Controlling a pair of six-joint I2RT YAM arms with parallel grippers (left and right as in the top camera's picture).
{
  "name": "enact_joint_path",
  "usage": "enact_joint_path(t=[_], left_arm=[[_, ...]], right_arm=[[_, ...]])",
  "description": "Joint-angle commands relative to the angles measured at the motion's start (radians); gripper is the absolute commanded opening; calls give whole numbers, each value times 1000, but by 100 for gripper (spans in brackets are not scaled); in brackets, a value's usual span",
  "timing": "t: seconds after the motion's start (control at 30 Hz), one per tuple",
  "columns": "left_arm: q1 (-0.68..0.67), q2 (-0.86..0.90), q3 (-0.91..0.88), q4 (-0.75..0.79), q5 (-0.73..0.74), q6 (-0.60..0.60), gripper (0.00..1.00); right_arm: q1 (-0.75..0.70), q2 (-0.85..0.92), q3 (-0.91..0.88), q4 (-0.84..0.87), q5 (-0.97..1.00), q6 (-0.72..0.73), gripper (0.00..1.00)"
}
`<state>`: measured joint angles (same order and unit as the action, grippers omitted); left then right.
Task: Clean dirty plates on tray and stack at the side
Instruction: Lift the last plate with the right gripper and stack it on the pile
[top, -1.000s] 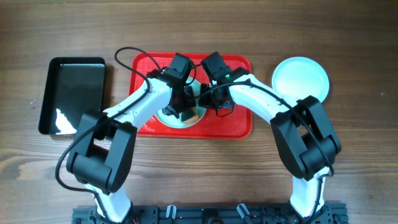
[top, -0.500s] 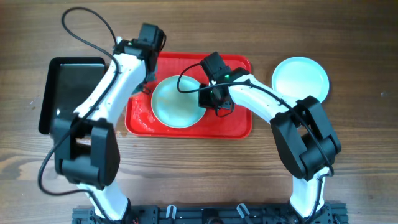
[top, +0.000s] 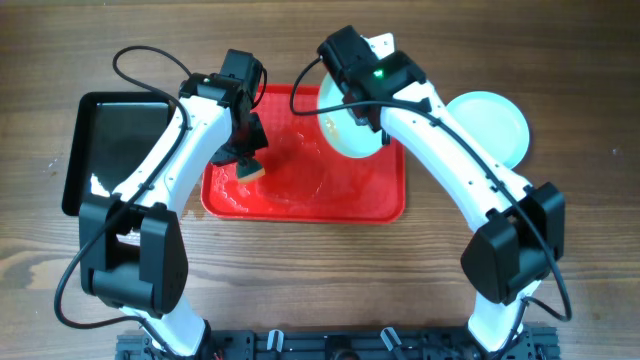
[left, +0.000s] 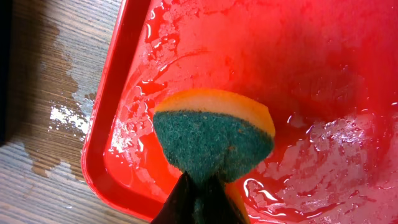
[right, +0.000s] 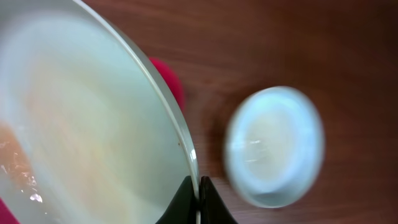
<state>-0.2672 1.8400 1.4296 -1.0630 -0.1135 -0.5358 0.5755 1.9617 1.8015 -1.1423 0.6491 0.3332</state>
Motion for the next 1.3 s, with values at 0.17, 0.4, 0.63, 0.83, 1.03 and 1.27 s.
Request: enact_joint_path(t=[0.17,0.4,0.63,0.83,1.03,1.27], left_arm=[[-2,-12,-5,9,9,35,4],[-2,-11,-5,10,9,35,4],[-2,-11,-5,11,9,35,4],[-2,-11,-5,11,9,35,4],[-2,-11,-5,16,9,35,4],[-2,-11,-7,14,9,35,4]], right_arm=[[202,-11,11,-21,708,-102,4],[292,-11,10,42,742,-165,4],[215,-11,10,-26,545,14,4],[22,-32,10,-113,137,273,4],[-225,-100,4,20,-990,-254,4],[-321,-100,-115,37,-875,-64,4]])
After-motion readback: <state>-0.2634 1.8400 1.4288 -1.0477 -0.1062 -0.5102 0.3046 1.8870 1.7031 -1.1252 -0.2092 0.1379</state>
